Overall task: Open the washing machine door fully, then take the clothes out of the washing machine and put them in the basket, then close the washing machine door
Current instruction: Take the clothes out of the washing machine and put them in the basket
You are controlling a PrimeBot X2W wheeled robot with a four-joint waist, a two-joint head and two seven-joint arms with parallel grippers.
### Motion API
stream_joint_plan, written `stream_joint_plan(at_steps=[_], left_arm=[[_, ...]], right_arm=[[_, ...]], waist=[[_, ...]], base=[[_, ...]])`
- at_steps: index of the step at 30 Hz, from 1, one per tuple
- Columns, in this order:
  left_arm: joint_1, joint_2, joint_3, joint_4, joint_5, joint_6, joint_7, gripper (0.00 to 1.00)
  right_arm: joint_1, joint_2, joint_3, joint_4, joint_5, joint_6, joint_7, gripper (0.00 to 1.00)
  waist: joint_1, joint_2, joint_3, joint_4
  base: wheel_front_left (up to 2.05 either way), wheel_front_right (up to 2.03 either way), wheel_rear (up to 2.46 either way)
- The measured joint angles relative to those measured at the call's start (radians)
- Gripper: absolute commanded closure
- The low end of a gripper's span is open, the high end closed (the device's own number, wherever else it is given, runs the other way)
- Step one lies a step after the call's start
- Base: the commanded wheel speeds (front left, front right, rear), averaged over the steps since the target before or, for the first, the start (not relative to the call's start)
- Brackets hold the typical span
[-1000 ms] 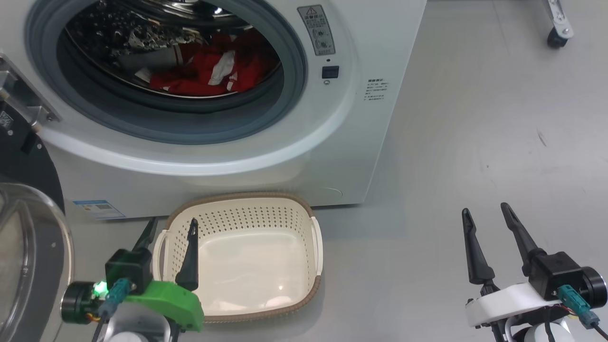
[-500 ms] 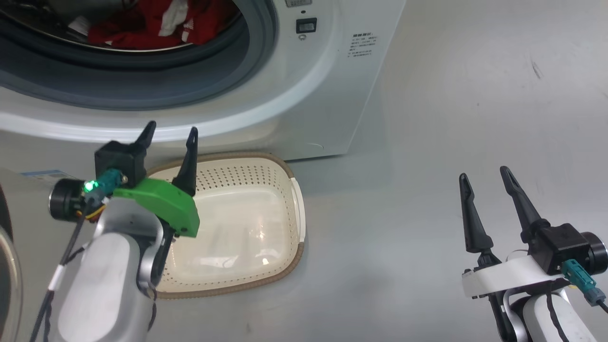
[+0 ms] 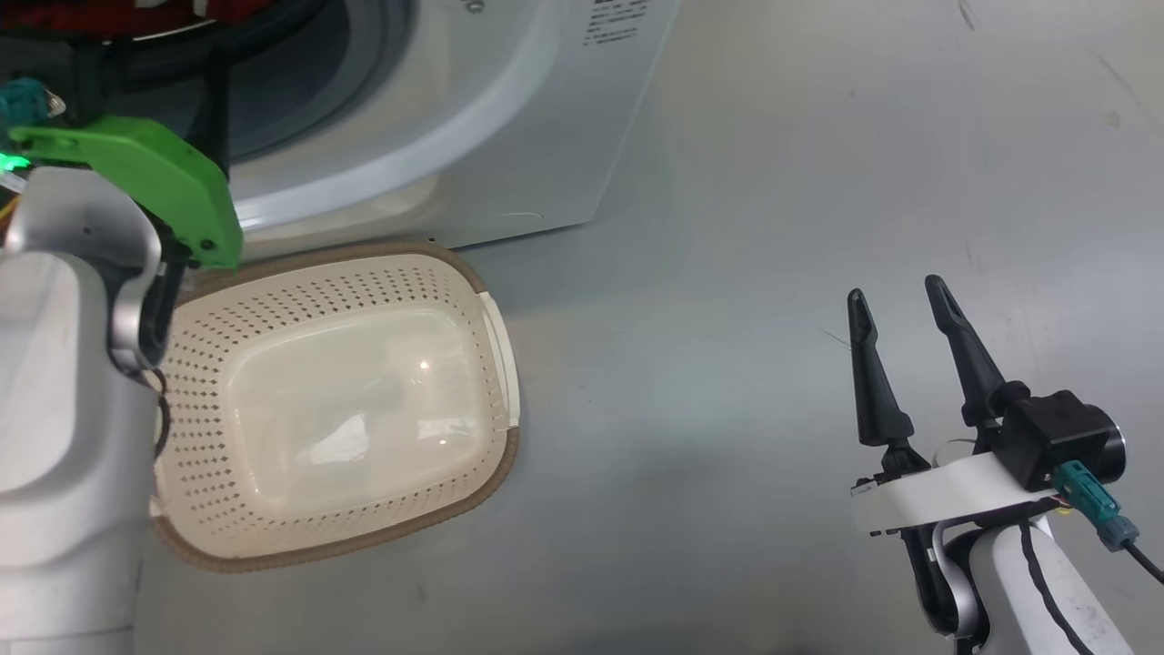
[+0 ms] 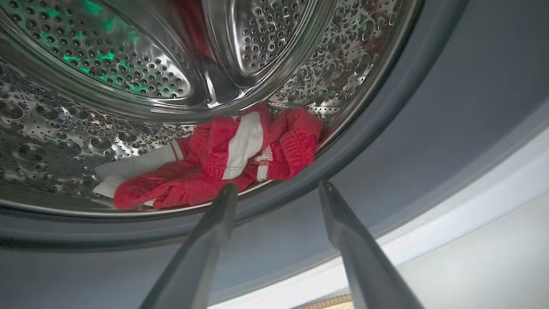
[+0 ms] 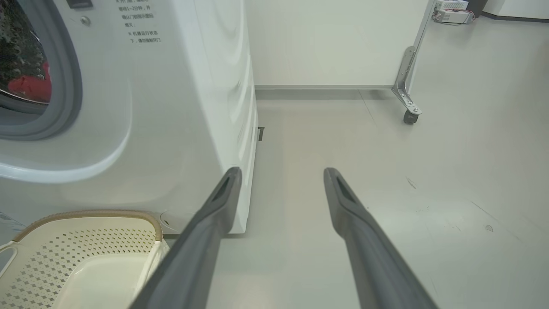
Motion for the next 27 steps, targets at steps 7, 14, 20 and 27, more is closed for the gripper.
stream_joint_plan(at_steps=[7,14,20,27], left_arm=[[-0.119,0.053,0.033,0.060,-0.007,-0.008,0.046,0.00],[-0.197,0.109,0.047,0.110,0.003,-0.017,0.078,0.00],[-0.264,0.128,0.067,0.153,-0.002,-0.021,0.094,0.00],[-0.307,0.127,0.091,0.227,-0.036,-0.024,0.125,0.00]], right_arm=[[-0.018,0.014,0.002,0.026,0.006,0.009,-0.009,0.00],[-0.037,0.029,0.011,0.044,0.007,0.018,-0.010,0.00],[-0.045,0.036,0.010,0.057,0.013,0.020,-0.018,0.00],[-0.063,0.040,0.008,0.071,0.016,0.030,-0.019,0.00]], waist=[[0.0000,0.0000,0.045,-0.058],[0.0000,0.0000,0.078,-0.101],[0.0000,0.0000,0.109,-0.134],[0.0000,0.0000,0.137,-0.158]], base=[[0.00,0.00,0.00],[0.00,0.00,0.00],[0.00,0.00,0.00],[0.00,0.00,0.00]])
